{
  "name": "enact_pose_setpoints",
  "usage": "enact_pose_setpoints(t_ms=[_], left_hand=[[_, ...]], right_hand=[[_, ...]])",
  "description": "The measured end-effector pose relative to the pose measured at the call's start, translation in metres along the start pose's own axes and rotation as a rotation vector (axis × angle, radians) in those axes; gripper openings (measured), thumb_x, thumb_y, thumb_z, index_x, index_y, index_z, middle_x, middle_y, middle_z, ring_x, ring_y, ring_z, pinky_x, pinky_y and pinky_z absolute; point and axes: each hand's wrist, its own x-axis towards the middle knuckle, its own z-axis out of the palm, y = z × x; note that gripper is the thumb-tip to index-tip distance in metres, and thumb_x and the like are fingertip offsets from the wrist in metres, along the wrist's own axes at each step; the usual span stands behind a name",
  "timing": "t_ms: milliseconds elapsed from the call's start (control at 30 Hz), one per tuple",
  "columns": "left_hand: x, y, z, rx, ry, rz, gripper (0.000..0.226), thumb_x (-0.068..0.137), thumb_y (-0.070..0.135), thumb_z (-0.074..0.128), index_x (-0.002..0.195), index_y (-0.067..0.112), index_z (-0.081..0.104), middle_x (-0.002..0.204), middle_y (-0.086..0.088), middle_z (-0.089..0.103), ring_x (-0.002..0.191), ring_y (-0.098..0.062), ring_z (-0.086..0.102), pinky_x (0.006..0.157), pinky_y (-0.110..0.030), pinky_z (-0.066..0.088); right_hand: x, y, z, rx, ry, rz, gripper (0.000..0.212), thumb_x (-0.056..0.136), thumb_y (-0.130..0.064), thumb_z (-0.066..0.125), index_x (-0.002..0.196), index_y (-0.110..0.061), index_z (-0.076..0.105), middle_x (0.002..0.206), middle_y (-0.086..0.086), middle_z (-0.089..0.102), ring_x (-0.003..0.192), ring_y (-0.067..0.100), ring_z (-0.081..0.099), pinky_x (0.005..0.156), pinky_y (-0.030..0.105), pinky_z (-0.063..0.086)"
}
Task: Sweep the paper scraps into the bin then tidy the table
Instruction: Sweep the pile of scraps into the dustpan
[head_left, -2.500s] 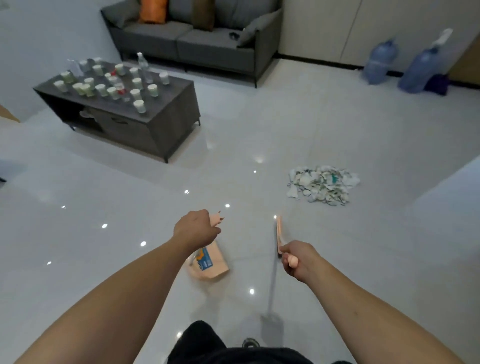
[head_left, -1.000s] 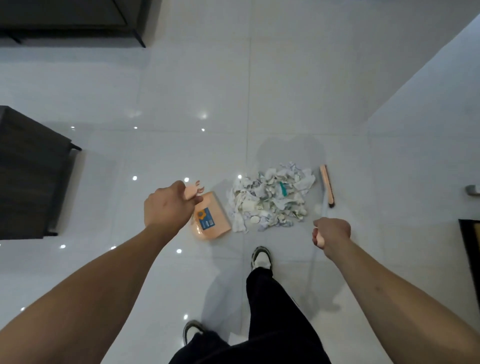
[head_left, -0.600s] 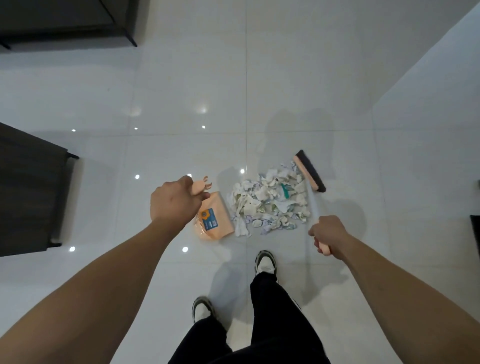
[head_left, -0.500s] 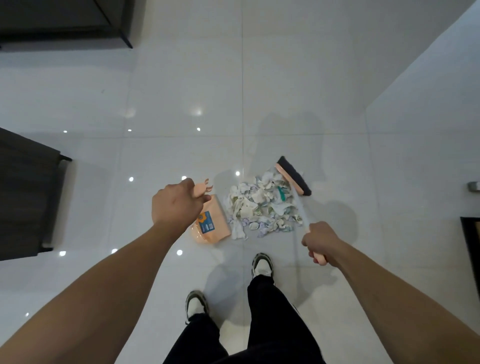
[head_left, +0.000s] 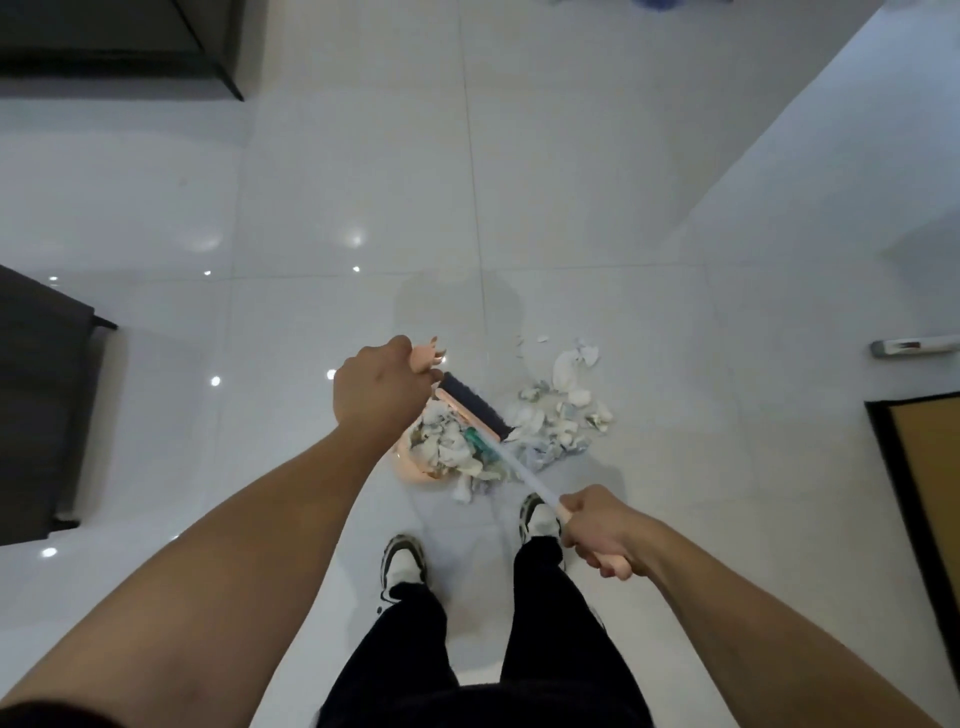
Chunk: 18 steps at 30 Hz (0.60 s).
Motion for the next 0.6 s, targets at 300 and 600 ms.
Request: enact_pose_setpoints(t_ms=[300,600], left_hand=[[-0.02,-0.052,-0.011,-0.085,-0.028,-0.015,0.037,0.069,0.062,0.055,0.07,0.026,0.05,0.058,0.008,0.053,0.056,-0.017,0.051,0.05,-0.025,0.032],[-0.008,-0.023,-0.005,0.018,-0.094,0.205,0.046,0.068,0.071,0.054,0.065,0.026,0.047,0.056,0.007,0.052,0.054,-0.015,0.05,0.048,-0.025,0.032]], right_hand=[[-0.042,0.008,0.046,0.248,0.037,-0.034,0.04,0.085,0.001,0.059,0.124,-0.006,0.058,0.056,0.007,0.044,0.036,0.013,0.035,0.039,0.017,0.025],[-0.032,0.024,-0.019,0.403,0.242,-0.049,0.029,0.087,0.001,0.061,0.106,-0.021,0.057,0.056,0.008,0.046,0.035,0.015,0.038,0.04,0.018,0.033]])
